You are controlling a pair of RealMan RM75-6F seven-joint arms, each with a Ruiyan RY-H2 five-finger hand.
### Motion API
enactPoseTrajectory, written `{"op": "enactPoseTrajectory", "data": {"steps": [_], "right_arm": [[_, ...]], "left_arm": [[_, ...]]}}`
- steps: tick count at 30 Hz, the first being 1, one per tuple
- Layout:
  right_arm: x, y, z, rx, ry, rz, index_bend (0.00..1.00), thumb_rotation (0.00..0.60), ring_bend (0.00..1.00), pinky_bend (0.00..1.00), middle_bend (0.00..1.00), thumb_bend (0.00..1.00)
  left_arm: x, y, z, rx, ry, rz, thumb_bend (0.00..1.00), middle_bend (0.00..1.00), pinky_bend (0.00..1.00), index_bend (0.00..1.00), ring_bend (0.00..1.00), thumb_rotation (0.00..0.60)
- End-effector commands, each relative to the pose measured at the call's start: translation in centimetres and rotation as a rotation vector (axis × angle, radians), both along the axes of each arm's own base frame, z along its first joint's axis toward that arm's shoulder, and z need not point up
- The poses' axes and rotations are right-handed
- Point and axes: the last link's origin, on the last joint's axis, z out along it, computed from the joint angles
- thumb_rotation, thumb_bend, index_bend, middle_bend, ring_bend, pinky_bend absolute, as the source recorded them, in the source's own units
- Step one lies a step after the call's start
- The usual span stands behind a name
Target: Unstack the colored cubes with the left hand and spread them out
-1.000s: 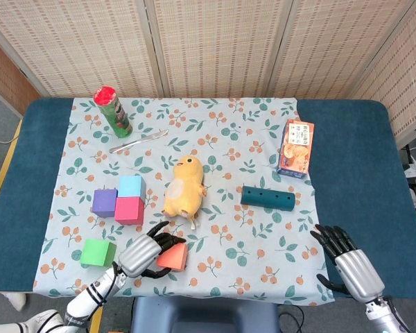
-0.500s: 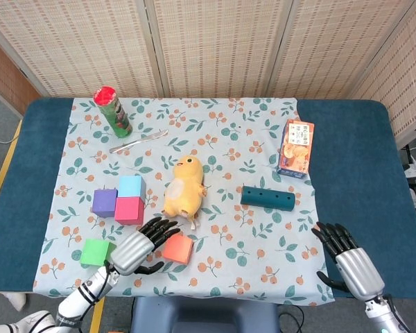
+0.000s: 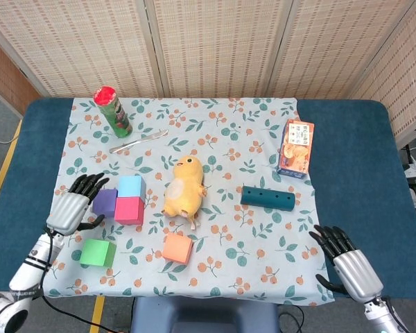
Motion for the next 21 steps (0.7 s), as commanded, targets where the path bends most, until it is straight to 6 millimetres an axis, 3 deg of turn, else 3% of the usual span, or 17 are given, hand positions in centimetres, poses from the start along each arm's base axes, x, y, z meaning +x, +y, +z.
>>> {"op": "enactPoseTrajectory", "data": {"steps": [1, 9, 16, 21], "right_arm": [[0.1, 0.1, 0.0, 0.002, -0.002, -0.001, 0.00, 0.600, 0.00, 0.00, 0.00, 0.16], [0.2, 0.2, 0.7, -0.014, -0.019, 0.001, 0.00, 0.600, 0.00, 0.00, 0.00, 0.16], [0.1, 0.1, 0.7, -0.011, -0.021, -0.001, 0.00, 0.600, 0.00, 0.00, 0.00, 0.16], [0.1, 0.1, 0.7, -0.009, -0.019, -0.001, 0.00, 0.600, 0.00, 0.00, 0.00, 0.16]], "left_arm": [[-1.6, 1.6, 0.5, -0.016, 0.084, 0.055, 0.34, 0.00, 0.07, 0.00, 0.00, 0.600], [-3.2, 2.5, -1.2, -0.087, 0.131, 0.135, 0.34, 0.00, 0.08, 0.00, 0.00, 0.600], [-2.8, 1.9, -2.1, -0.112, 0.156, 0.112, 0.34, 0.00, 0.08, 0.00, 0.00, 0.600], [-2.3, 2.8, -2.8, -0.111, 0.146, 0.122, 0.33, 0.00, 0.08, 0.00, 0.01, 0.600]]}}
